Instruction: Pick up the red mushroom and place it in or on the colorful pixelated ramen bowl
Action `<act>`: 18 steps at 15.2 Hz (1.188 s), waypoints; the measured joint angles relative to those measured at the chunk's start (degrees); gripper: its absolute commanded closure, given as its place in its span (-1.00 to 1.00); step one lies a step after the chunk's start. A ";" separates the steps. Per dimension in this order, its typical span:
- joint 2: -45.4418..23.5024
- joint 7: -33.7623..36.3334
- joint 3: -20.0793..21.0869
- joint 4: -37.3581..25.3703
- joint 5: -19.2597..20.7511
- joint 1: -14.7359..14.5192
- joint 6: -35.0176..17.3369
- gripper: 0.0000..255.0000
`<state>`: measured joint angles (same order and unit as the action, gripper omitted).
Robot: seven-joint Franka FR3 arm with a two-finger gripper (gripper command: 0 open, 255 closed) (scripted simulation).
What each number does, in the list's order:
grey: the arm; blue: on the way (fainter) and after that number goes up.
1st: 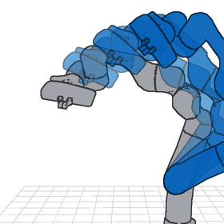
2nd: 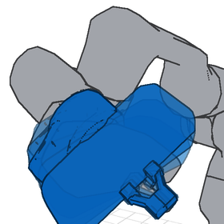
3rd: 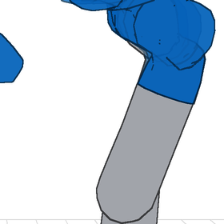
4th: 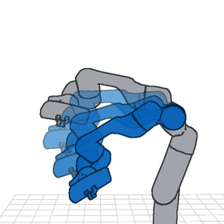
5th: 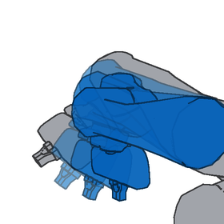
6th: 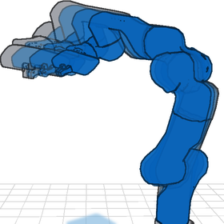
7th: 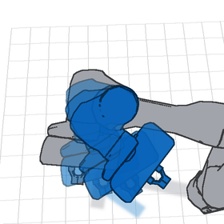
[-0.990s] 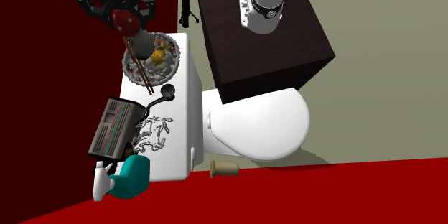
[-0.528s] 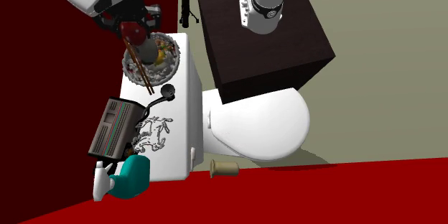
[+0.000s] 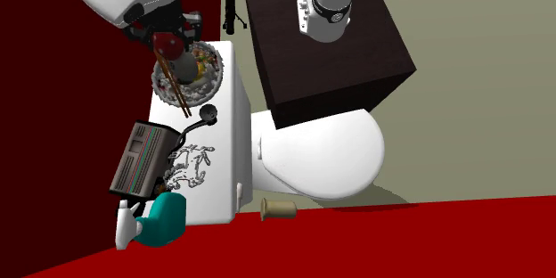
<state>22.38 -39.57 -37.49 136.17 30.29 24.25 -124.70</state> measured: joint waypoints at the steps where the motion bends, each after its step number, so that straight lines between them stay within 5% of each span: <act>1: 0.00 0.00 0.00 0.01 0.01 0.00 -0.01 -1.00; 7: -0.03 0.01 -0.02 0.04 0.01 0.01 0.00 -1.00; 12: 3.58 0.25 3.16 -3.31 -0.62 -0.09 7.26 -1.00; 18: 3.88 0.18 3.41 -3.71 -0.71 -0.09 8.04 -1.00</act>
